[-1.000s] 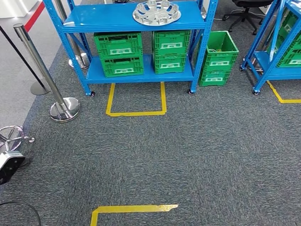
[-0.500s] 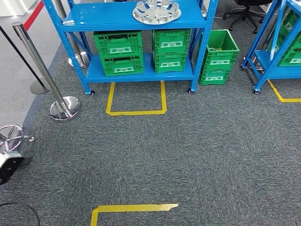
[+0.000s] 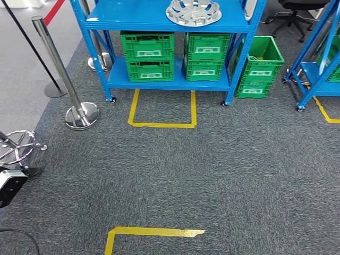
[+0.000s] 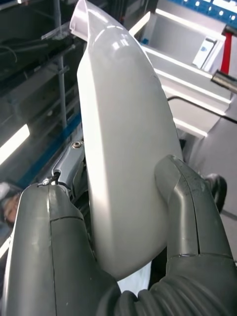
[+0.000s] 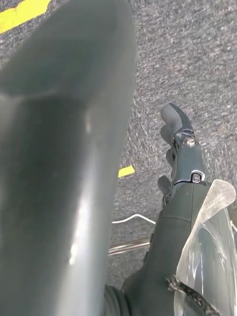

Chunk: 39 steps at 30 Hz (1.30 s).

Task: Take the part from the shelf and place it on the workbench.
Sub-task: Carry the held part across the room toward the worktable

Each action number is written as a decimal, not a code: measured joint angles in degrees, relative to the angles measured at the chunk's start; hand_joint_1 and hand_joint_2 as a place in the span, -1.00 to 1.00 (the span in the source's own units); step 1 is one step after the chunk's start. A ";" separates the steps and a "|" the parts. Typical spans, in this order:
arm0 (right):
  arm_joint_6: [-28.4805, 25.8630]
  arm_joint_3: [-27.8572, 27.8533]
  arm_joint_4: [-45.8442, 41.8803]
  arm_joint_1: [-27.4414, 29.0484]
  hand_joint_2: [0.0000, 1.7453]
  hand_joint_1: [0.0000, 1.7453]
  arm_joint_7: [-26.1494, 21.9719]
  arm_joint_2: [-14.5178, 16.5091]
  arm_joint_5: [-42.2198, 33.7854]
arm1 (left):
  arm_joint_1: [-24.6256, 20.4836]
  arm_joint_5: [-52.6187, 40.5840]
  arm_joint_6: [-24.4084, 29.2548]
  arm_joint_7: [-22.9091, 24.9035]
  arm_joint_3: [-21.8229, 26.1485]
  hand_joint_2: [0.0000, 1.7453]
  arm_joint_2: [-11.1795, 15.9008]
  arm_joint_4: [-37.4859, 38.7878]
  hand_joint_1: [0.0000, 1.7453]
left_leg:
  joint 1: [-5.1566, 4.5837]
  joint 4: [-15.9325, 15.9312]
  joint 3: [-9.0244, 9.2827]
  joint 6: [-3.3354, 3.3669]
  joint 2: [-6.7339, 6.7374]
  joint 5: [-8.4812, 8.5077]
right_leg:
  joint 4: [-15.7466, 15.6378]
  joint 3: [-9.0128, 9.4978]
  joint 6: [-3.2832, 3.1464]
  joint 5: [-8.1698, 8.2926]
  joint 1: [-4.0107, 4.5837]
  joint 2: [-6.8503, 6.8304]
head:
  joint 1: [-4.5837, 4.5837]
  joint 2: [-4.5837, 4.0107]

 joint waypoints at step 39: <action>-2.86 0.08 1.88 -0.27 -1.00 -1.00 -1.01 -0.44 1.53 | 2.41 0.93 -0.13 -0.25 2.28 1.00 0.05 -0.16 0.64 | -1.03 3.41 -1.34 -0.96 -5.49 -2.11 | -11.12 5.72 -3.40 4.55 1.00 2.71 | -0.32 -0.01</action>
